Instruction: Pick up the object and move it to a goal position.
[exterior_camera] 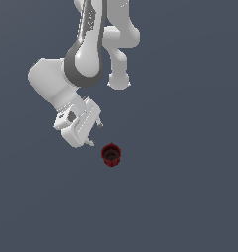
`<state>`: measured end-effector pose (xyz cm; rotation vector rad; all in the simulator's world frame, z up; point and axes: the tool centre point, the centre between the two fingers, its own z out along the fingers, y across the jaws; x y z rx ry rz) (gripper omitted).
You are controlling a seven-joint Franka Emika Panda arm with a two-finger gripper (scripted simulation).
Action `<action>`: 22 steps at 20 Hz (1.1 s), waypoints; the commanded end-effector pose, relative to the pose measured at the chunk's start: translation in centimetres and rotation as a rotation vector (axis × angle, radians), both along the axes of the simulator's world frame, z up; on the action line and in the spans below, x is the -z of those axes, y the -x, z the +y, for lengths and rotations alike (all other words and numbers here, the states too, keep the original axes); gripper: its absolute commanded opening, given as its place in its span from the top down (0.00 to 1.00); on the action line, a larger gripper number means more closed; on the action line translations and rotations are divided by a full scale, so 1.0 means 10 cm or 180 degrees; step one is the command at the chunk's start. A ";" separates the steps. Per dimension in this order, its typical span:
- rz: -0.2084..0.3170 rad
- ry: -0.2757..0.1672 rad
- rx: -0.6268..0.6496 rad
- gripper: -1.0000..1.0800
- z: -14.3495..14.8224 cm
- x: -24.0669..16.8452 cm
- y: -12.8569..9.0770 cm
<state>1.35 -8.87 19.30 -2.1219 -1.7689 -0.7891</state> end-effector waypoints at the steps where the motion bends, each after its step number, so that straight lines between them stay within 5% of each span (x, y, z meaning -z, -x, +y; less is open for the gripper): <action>1: 0.0054 -0.0020 -0.0146 0.00 0.12 0.27 0.04; 10: 0.0185 -0.0052 -0.0449 0.00 0.37 0.83 0.18; 22: 0.0184 -0.0024 -0.0493 0.00 0.37 0.94 0.21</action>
